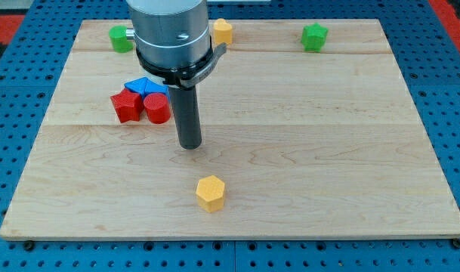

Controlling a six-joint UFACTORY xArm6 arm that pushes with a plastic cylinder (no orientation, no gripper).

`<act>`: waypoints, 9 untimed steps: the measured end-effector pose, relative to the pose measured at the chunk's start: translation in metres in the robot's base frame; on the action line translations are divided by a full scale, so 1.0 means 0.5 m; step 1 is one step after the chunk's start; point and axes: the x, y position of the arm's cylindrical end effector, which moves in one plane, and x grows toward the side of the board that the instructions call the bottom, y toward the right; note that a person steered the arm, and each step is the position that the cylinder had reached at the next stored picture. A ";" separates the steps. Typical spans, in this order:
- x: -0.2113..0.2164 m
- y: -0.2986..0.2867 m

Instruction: Separate the red blocks from the blue blocks

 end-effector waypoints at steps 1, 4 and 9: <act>0.023 0.000; 0.046 -0.175; -0.140 -0.165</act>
